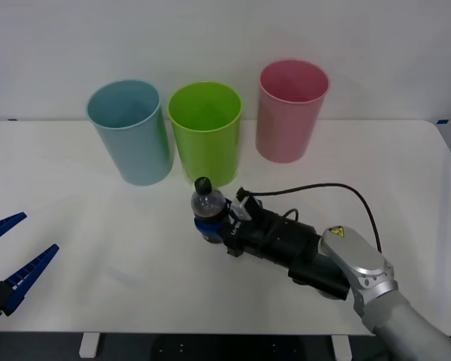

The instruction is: Grasp the object on the table and drop it into the matching bin: aluminum can to the light blue bin, PET bottle to the pink bin.

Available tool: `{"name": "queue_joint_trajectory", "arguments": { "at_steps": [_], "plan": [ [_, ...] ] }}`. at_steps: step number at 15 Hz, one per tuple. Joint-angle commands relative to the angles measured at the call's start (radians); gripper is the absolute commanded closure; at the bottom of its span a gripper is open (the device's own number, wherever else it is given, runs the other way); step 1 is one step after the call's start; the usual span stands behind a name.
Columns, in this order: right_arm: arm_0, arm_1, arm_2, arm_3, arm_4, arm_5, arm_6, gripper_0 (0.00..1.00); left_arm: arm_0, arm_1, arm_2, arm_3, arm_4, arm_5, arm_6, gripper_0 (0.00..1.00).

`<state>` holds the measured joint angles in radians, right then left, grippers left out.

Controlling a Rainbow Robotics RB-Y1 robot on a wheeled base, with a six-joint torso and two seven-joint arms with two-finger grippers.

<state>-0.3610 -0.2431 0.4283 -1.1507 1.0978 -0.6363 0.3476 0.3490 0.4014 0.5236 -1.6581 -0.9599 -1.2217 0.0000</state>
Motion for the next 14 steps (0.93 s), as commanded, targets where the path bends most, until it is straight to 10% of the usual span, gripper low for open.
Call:
{"name": "queue_joint_trajectory", "arguments": {
  "at_steps": [1, 14],
  "plan": [
    [0.057, -0.056, 0.000, -0.115, -0.001, 0.027, -0.068, 1.00, 0.000, 0.000, 0.000, 0.000, 0.000, 0.000, 0.000, 0.00],
    [0.220, -0.286, -0.177, -0.483, -0.042, 0.046, -0.440, 1.00, 0.000, 0.000, 0.000, 0.000, 0.000, 0.000, 0.000, 0.00]
  ]
}}
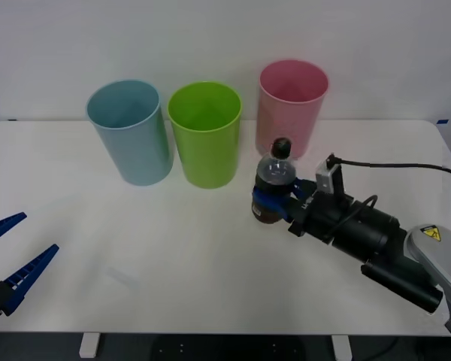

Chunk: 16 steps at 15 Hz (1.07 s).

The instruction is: Grasp the object on the table and drop it into the matching bin: aluminum can to the light blue bin, PET bottle to the pink bin.

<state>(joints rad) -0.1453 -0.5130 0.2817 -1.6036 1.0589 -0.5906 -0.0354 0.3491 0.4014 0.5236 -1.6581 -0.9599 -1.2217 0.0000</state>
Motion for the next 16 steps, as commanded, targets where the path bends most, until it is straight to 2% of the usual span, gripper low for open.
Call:
{"name": "queue_joint_trajectory", "arguments": {
  "at_steps": [1, 5, 9, 13, 16],
  "plan": [
    [0.007, -0.021, -0.049, -0.049, -0.002, 0.005, -0.084, 1.00, 0.000, 0.000, 0.000, 0.000, 0.000, 0.000, 0.000, 0.00],
    [0.007, -0.039, -0.116, -0.125, -0.002, 0.044, -0.193, 1.00, 0.000, 0.000, 0.000, 0.000, 0.000, 0.000, 0.000, 0.00],
    [0.004, -0.099, -0.124, -0.230, -0.002, 0.164, -0.301, 1.00, 0.000, 0.000, 0.000, 0.000, 0.000, 0.000, 0.000, 0.00],
    [-0.066, -0.134, -0.147, -0.237, -0.002, 0.206, -0.304, 1.00, 0.000, 0.000, 0.000, 0.000, 0.000, 0.000, 0.000, 0.00],
    [-0.142, -0.163, -0.148, -0.191, -0.002, 0.212, -0.304, 1.00, 0.000, 0.000, 0.000, 0.000, 0.000, 0.000, 0.000, 0.00]
  ]
}}
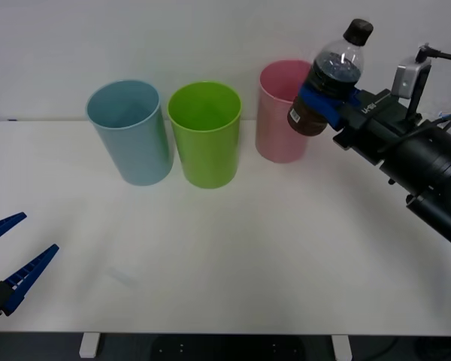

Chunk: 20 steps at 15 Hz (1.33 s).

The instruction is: Grasp the object on the table and drop it into the matching bin: aluminum can to the light blue bin, PET bottle to the pink bin.

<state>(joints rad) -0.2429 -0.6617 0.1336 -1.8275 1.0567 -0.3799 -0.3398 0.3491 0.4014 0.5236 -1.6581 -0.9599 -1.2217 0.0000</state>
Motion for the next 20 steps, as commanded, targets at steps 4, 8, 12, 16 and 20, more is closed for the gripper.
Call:
{"name": "queue_joint_trajectory", "arguments": {
  "at_steps": [4, 8, 12, 16, 20],
  "plan": [
    [-0.174, -0.022, 0.006, 0.174, 0.009, -0.013, 0.012, 1.00, 0.000, 0.000, 0.000, 0.000, 0.000, 0.000, 0.000, 0.00],
    [-0.308, -0.018, 0.047, 0.338, 0.022, -0.019, 0.027, 1.00, 0.000, 0.000, 0.000, 0.000, 0.000, 0.000, 0.000, 0.00],
    [-0.437, 0.024, 0.049, 0.514, 0.058, -0.086, 0.056, 1.00, 0.000, 0.000, 0.000, 0.000, 0.000, 0.000, 0.000, 0.00],
    [-0.538, 0.088, 0.047, 0.679, 0.114, -0.086, 0.088, 1.00, 0.000, 0.000, 0.000, 0.000, 0.000, 0.000, 0.000, 0.00],
    [-0.627, 0.137, 0.047, 0.827, 0.140, -0.088, 0.124, 1.00, 0.000, 0.000, 0.000, 0.000, 0.000, 0.000, 0.000, 0.00]
  ]
}}
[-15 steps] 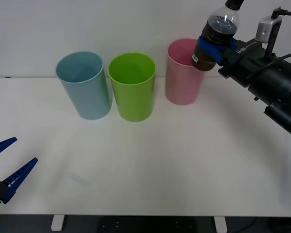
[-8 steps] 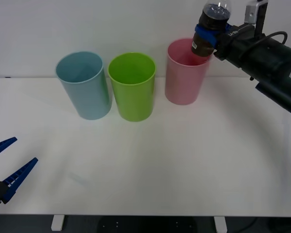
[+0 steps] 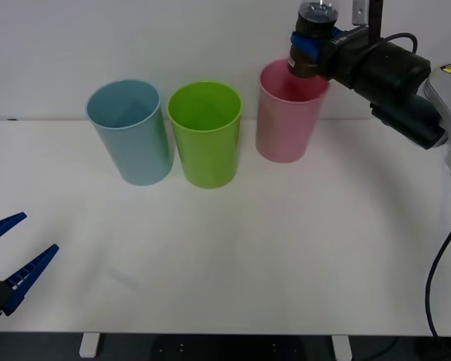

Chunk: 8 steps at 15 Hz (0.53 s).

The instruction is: Grasp the object on the table and drop it into the matching bin: aluminum can to the light blue bin, PET bottle to the pink bin.

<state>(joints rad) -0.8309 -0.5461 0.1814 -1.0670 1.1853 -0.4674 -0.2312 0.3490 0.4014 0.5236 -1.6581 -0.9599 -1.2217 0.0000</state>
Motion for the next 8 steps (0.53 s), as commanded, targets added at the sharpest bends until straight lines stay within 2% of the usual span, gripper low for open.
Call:
{"name": "queue_joint_trajectory", "arguments": {
  "at_steps": [1, 8],
  "plan": [
    [-0.054, 0.029, 0.001, 0.093, 0.013, 0.000, 0.023, 1.00, 0.000, 0.000, 0.000, 0.000, 0.000, 0.000, 0.000, 0.00],
    [-0.070, 0.038, 0.001, 0.122, 0.016, 0.001, 0.046, 0.99, 0.000, 0.000, 0.000, 0.000, 0.000, 0.000, 0.000, 0.00]
  ]
}}
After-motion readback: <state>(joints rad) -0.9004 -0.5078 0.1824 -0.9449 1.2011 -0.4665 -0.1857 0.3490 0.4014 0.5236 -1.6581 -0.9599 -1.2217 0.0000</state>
